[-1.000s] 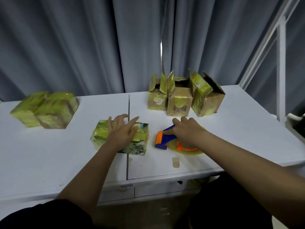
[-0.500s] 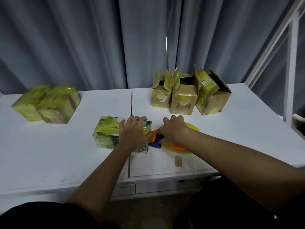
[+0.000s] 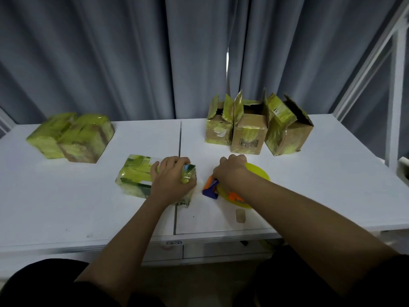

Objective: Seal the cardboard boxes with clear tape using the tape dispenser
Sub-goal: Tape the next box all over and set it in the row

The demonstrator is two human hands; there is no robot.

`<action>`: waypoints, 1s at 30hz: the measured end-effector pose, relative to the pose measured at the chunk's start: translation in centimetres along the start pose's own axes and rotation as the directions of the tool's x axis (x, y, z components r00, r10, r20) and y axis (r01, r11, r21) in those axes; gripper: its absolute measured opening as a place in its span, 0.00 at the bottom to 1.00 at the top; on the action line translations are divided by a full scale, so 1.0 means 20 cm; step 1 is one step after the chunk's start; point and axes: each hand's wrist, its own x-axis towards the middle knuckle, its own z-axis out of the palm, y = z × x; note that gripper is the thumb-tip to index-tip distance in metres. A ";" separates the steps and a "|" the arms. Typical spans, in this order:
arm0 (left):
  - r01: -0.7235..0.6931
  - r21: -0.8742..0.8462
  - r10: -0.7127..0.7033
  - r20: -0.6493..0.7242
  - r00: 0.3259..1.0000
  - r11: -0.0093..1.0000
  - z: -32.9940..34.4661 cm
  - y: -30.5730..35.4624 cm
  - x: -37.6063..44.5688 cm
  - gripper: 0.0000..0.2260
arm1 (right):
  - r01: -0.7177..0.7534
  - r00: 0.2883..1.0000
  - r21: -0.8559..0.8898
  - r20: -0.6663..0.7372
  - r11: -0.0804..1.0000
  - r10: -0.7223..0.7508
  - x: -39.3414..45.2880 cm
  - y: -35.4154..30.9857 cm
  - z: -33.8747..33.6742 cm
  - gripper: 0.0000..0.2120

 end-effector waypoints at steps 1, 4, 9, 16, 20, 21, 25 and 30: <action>0.004 0.011 -0.005 0.027 1.000 1.000 -0.02 -0.03 -0.01 0.22 | 0.023 1.000 0.019 -0.014 1.000 -0.023 0.00 0.01 0.01 0.22; 0.004 0.032 -0.009 0.163 0.987 0.999 -0.05 -0.08 0.01 0.21 | 0.092 0.991 0.056 -0.108 0.994 -0.085 -0.04 0.05 0.04 0.20; 0.031 -0.007 -0.030 0.165 0.986 0.999 -0.06 -0.06 0.01 0.19 | 0.123 0.967 0.037 -0.228 0.992 -0.111 -0.12 0.06 0.04 0.21; 0.040 -0.033 -0.036 0.134 0.990 0.999 -0.04 -0.07 0.01 0.20 | 0.033 0.947 0.030 -0.320 0.999 -0.022 -0.19 0.13 0.11 0.26; 0.068 -0.027 -0.063 0.141 0.988 0.997 -0.05 -0.05 0.01 0.25 | -0.081 0.907 -0.153 -0.422 0.985 0.009 -0.20 0.25 0.16 0.27; 0.070 -0.023 -0.066 0.145 0.987 0.997 -0.05 -0.04 0.01 0.25 | -0.129 0.890 -0.178 -0.454 0.976 0.035 -0.19 0.27 0.19 0.28; 0.081 -0.023 -0.077 0.139 0.987 0.996 -0.04 -0.04 0.01 0.19 | -0.233 0.741 -0.040 -0.654 0.972 0.151 -0.08 0.24 0.29 0.28; 0.103 -0.022 -0.099 0.144 0.985 0.994 -0.06 -0.03 0.01 0.18 | -0.167 0.695 -0.015 -0.711 0.986 0.107 0.02 -0.06 0.48 0.25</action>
